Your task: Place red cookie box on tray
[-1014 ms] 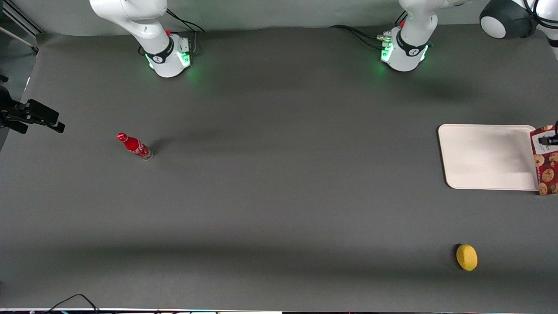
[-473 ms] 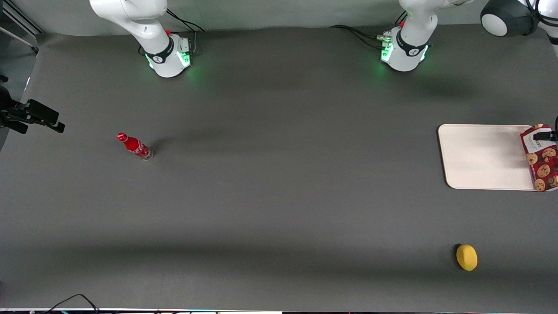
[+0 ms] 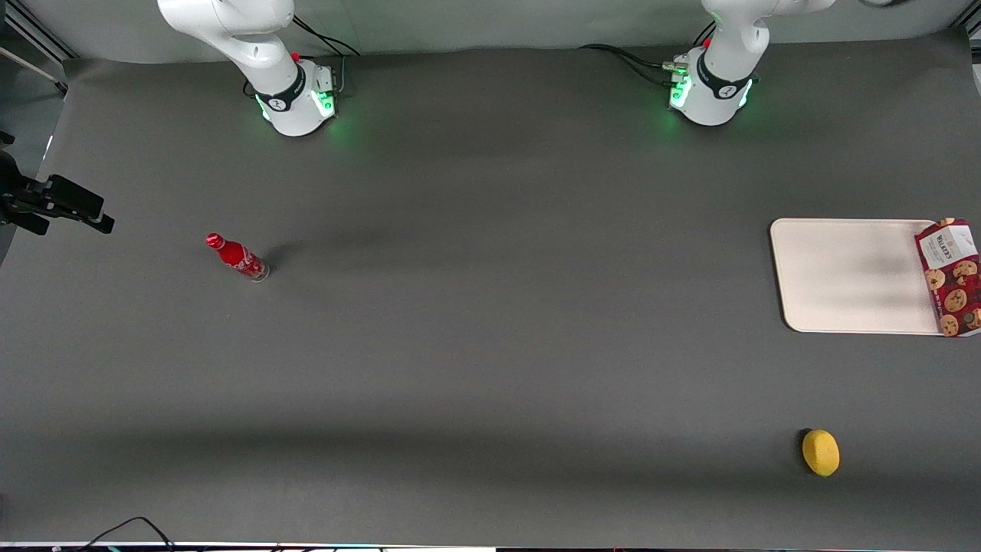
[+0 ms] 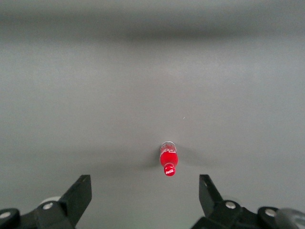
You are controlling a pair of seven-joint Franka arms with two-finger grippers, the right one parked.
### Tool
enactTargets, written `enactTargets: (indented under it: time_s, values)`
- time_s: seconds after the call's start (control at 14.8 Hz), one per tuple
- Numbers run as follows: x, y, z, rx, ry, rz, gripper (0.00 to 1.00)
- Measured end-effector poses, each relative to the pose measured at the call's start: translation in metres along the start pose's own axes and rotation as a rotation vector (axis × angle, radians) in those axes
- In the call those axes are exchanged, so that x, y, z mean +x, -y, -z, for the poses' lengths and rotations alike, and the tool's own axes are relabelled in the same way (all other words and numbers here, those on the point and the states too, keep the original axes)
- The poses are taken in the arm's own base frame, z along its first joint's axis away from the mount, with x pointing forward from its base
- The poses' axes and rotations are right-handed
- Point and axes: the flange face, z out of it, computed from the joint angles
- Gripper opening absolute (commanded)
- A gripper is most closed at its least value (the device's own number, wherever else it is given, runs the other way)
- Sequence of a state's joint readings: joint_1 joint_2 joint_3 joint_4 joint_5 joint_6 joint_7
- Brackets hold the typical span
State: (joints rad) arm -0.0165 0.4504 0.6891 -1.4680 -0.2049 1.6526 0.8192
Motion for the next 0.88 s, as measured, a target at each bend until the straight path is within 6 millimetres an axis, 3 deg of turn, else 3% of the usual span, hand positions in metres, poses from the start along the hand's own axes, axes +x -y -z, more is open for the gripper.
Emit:
enactTargets:
  time_s: [0.2, 0.41, 0.54, 0.68, 0.74, 0.88]
  values:
    - [0.008, -0.09, 0.098, -0.067, -0.018, 0.0, 1.0]
    - [0.008, -0.193, 0.154, -0.066, 0.018, 0.036, 1.0]
    - [0.003, -0.269, 0.174, -0.036, 0.036, 0.048, 1.0]
    - [-0.01, -0.325, 0.175, -0.017, 0.04, 0.039, 1.0]
    - [-0.016, -0.339, 0.171, -0.008, 0.037, 0.031, 1.0]
    - [-0.026, -0.344, 0.164, 0.006, 0.024, 0.028, 1.0]
